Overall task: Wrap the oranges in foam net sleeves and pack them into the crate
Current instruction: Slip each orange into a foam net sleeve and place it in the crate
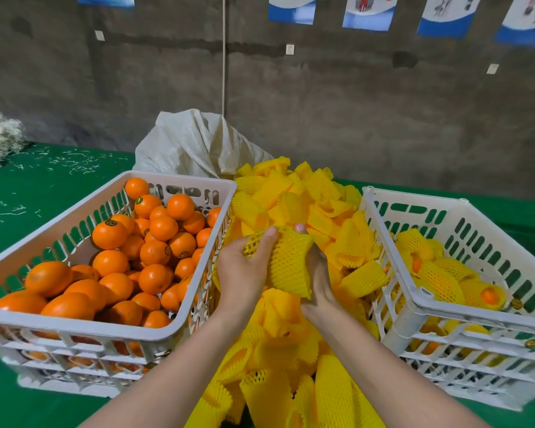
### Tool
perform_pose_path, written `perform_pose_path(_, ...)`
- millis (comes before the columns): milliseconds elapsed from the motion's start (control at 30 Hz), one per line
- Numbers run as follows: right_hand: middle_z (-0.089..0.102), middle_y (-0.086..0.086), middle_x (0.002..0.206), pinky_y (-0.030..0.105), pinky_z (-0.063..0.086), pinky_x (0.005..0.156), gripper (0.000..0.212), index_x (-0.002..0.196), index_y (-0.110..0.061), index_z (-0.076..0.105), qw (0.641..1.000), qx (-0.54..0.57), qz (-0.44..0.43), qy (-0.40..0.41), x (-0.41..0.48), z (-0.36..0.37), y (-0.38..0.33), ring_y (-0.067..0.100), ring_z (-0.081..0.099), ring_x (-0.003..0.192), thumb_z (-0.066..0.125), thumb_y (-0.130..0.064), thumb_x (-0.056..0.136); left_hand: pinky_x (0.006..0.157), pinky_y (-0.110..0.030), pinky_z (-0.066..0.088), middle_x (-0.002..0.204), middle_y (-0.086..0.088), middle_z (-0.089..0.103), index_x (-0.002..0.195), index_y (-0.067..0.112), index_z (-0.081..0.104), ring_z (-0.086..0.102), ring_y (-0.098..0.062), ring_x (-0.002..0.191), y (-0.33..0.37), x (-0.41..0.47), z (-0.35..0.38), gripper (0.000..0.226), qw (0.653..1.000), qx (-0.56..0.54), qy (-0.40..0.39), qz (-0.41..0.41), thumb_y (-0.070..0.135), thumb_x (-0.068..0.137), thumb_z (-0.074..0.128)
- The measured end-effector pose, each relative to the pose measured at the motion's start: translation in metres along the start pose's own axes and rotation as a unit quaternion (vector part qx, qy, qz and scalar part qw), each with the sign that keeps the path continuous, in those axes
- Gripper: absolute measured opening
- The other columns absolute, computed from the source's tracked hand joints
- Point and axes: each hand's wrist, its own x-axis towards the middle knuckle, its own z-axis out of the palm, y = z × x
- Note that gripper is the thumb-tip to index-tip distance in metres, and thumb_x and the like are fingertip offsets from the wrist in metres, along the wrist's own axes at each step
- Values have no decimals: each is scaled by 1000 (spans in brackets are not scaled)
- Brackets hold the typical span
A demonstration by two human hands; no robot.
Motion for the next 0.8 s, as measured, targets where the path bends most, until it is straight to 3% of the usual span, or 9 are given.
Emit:
perform_pose_path(67, 65, -7, 76, 24, 47, 67, 10, 100, -24, 53, 998, 8, -55, 27, 20, -3, 2, 10, 60, 73, 42, -24, 98, 63, -34, 55, 76, -12, 71, 74, 1, 69, 68, -26, 72, 0, 6, 1, 46, 980, -152, 3, -131, 45, 83, 60)
perform_pose_path(133, 62, 0, 85, 28, 46, 65, 25, 122, -28, 48, 996, 35, -66, 48, 25, 2, 1, 14, 57, 74, 39, -29, 98, 70, -34, 58, 85, -6, 75, 79, 12, 72, 72, -21, 82, -5, 10, 1, 29, 961, -200, -24, -187, 37, 89, 58)
perform_pose_path(200, 61, 7, 91, 31, 45, 68, 37, 131, -22, 47, 996, 61, -44, 38, 26, 0, 1, 18, 57, 77, 39, -33, 97, 71, -35, 59, 87, -8, 75, 80, 14, 72, 72, -23, 84, -8, 11, 2, 28, 965, -194, -38, -171, 33, 91, 55)
perform_pose_path(300, 62, 14, 102, 35, 44, 73, 36, 122, -16, 55, 998, 61, -7, 32, 25, -1, 4, 24, 57, 83, 43, -35, 94, 65, -33, 53, 83, -16, 68, 80, -1, 65, 64, -28, 76, -8, 9, 4, 43, 973, -178, -40, -138, 38, 90, 51)
perform_pose_path(400, 64, 12, 86, 33, 45, 69, 28, 90, -13, 63, 998, 55, -24, 14, 23, -4, 5, 23, 58, 77, 44, -33, 94, 62, -28, 47, 78, -22, 54, 80, -6, 59, 54, -22, 71, -8, 8, 2, 48, 985, -136, -59, -87, 40, 87, 48)
perform_pose_path(533, 67, 8, 72, 31, 48, 67, 34, 80, -10, 66, 998, 35, -46, -14, 22, -6, 8, 19, 61, 69, 46, -35, 91, 67, -27, 46, 69, -37, 53, 71, -19, 55, 53, -21, 69, -20, 7, -5, 53, 992, -76, -105, -13, 26, 95, 41)
perform_pose_path(633, 68, 5, 69, 26, 51, 61, 36, 74, -13, 70, 998, 8, -62, -32, 24, -8, 13, 15, 64, 64, 45, -33, 92, 67, -13, 48, 69, -13, 68, 74, -8, 64, 62, -9, 71, -26, 6, -7, 43, 995, -19, -96, 15, 20, 97, 43)
perform_pose_path(733, 70, 4, 75, 26, 53, 66, 39, 69, -16, 74, 993, -40, -102, -43, 24, -9, 13, 15, 65, 71, 45, -29, 92, 69, -37, 50, 82, -19, 67, 81, -3, 62, 62, -23, 78, -23, 13, -7, 46, 993, 17, -97, -62, 42, 86, 51)
perform_pose_path(800, 61, 10, 85, 36, 47, 77, 24, 84, -10, 62, 974, -122, -188, -32, 23, -15, 9, 22, 57, 84, 50, -30, 90, 71, -33, 54, 97, -10, 68, 94, 15, 61, 65, -21, 90, -16, 19, -10, 49, 963, -16, -131, -235, 60, 74, 54)
